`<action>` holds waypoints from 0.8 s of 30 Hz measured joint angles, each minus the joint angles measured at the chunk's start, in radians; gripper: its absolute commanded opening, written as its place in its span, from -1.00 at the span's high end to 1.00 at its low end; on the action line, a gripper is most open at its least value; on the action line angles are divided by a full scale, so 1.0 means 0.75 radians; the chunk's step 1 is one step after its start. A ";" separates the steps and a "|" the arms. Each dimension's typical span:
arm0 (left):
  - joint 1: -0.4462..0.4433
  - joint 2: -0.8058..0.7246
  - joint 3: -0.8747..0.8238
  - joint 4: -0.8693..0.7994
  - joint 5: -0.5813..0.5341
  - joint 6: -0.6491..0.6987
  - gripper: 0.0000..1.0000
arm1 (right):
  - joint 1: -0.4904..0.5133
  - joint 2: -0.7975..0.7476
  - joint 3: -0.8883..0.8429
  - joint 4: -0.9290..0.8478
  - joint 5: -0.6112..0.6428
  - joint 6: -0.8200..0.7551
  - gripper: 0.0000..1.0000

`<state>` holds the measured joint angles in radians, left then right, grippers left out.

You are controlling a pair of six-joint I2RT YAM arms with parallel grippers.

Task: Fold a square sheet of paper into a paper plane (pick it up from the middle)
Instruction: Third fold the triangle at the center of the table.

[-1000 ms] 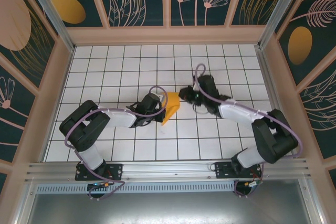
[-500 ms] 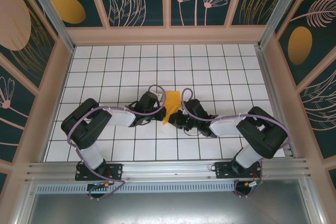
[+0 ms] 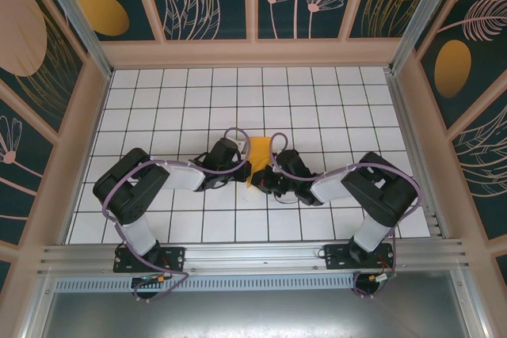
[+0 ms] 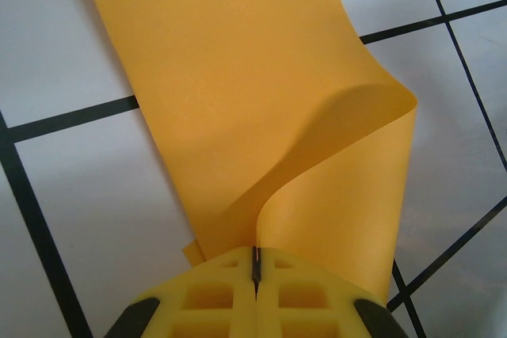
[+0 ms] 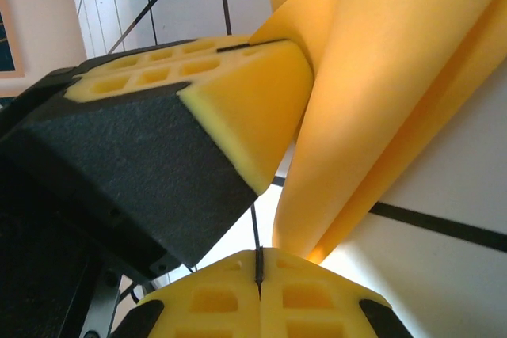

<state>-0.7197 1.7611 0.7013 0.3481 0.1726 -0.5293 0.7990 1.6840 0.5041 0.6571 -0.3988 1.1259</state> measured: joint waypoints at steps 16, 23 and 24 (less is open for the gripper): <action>0.000 0.004 0.003 0.001 -0.001 -0.006 1.00 | -0.019 0.101 0.019 0.079 -0.064 0.004 0.95; 0.000 0.008 0.003 0.010 -0.001 -0.010 1.00 | -0.025 0.115 0.020 0.077 -0.065 0.004 0.94; 0.000 0.009 0.003 0.011 -0.001 -0.010 1.00 | -0.026 0.115 0.020 0.074 -0.064 0.004 0.93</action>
<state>-0.7197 1.7676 0.7033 0.3565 0.1722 -0.5369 0.7795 1.7706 0.5190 0.7124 -0.4469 1.1286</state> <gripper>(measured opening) 0.046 0.068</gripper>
